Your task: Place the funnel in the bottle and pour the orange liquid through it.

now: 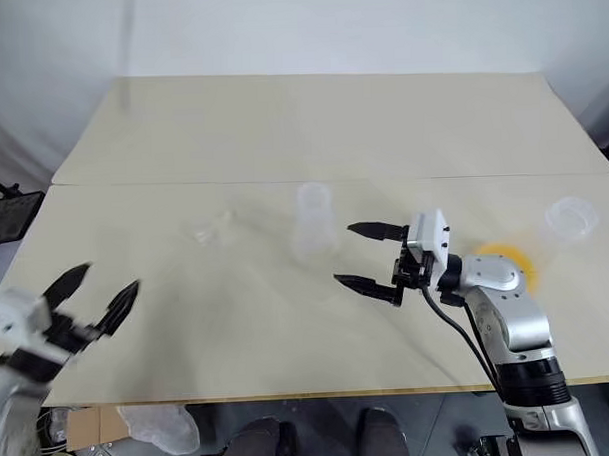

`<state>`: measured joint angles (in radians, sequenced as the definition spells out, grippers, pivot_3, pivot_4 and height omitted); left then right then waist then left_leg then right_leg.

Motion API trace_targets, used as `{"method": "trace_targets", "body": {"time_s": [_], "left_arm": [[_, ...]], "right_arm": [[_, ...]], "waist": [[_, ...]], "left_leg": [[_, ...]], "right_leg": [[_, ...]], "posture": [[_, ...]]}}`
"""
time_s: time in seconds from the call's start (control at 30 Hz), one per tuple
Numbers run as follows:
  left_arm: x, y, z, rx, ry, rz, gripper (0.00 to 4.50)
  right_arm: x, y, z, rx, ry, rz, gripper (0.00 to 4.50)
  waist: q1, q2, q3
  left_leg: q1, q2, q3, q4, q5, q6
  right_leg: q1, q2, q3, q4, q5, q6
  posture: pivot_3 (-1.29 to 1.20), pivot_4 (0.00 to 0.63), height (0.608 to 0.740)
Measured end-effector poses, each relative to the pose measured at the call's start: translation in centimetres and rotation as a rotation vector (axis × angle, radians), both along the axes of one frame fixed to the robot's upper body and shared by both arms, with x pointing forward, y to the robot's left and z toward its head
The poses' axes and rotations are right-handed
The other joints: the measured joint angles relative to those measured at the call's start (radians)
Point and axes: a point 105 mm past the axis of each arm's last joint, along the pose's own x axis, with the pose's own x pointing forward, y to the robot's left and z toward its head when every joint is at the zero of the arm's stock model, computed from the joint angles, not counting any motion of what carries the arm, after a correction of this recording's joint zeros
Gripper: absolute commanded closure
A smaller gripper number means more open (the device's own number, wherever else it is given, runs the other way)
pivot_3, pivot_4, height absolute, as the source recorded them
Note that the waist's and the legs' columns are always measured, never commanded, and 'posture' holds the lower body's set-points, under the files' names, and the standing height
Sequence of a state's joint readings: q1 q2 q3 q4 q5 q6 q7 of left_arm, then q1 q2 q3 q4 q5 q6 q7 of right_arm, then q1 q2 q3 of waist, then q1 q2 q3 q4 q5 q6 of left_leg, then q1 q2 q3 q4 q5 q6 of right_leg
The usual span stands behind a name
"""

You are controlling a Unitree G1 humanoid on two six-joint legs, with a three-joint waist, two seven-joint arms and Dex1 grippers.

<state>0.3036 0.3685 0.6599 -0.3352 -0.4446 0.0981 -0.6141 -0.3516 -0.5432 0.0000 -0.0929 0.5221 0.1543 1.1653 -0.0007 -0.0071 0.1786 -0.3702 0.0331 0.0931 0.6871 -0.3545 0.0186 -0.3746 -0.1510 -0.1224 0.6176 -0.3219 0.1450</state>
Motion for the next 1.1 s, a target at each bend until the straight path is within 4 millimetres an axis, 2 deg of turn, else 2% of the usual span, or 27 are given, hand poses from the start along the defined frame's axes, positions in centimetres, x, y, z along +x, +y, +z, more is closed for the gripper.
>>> {"method": "trace_targets", "body": {"time_s": [0.1,0.13,0.27,0.47,0.67,0.87,1.0,1.1], "left_arm": [[-3.1,0.7,-1.7,-0.039,0.045,0.098,0.01],[-3.6,0.7,-2.2,-0.054,0.056,0.112,0.01],[-3.3,-1.0,-2.0,-0.067,0.039,0.073,0.01],[0.6,-6.1,-1.4,-0.108,0.017,-0.107,0.01],[6.5,-10.8,-0.6,-0.077,0.033,-0.231,0.01],[11.0,-12.5,-0.7,-0.090,0.069,-0.220,0.01],[12.7,-13.5,-0.2,-0.098,0.069,-0.223,0.01],[14.1,-14.0,-0.6,-0.101,0.097,-0.225,0.01]], "right_arm": [[0.1,0.5,-0.1,-0.008,0.008,0.032,0.00],[0.1,0.5,-0.1,-0.009,0.005,0.036,0.00],[0.6,0.6,0.1,-0.012,-0.008,0.039,0.00],[1.0,0.6,-0.1,-0.017,-0.025,0.020,0.00],[1.1,-0.2,-0.4,-0.022,-0.020,-0.022,0.00],[0.8,-1.4,-0.6,-0.012,-0.018,-0.098,0.00],[0.5,-1.7,-0.6,-0.004,-0.022,-0.131,0.00],[0.2,-1.7,-0.6,0.001,-0.024,-0.146,0.00]], "waist": [[0.004,0.000,0.000],[0.007,0.000,0.000],[0.014,0.000,0.000],[0.011,0.000,0.000],[0.015,0.001,-0.001],[0.017,0.001,-0.001],[0.018,0.001,-0.001],[0.023,0.001,-0.001]], "left_leg": [[0.000,-0.001,0.000,0.001,-0.001,0.002],[0.000,-0.001,0.000,0.001,-0.001,0.002],[0.000,-0.001,0.001,0.001,-0.002,0.002],[0.000,-0.001,0.002,0.001,-0.002,0.003],[0.000,-0.004,0.002,0.003,-0.002,0.002],[-0.001,-0.004,0.003,0.003,-0.002,0.002],[-0.001,-0.004,0.003,0.003,-0.002,0.002],[-0.001,-0.004,0.002,0.004,-0.002,0.002]], "right_leg": [[0.000,-0.002,0.001,0.000,0.000,0.000],[0.000,-0.002,0.001,0.000,0.000,0.000],[0.000,-0.001,0.002,-0.001,0.000,0.000],[-0.001,0.000,0.002,0.000,0.000,0.000],[-0.001,0.001,0.001,0.001,0.000,0.000],[-0.001,0.002,0.000,0.001,0.000,0.000],[-0.001,0.002,0.000,0.001,0.000,0.000],[-0.001,0.002,0.000,0.002,0.000,0.000]], "posture": [[0.00,0.150,0.740],[0.00,0.150,0.740],[0.00,0.150,0.740],[0.00,0.150,0.740],[0.00,0.150,0.740],[0.00,0.150,0.740],[0.00,0.150,0.740],[0.00,0.150,0.740]]}}
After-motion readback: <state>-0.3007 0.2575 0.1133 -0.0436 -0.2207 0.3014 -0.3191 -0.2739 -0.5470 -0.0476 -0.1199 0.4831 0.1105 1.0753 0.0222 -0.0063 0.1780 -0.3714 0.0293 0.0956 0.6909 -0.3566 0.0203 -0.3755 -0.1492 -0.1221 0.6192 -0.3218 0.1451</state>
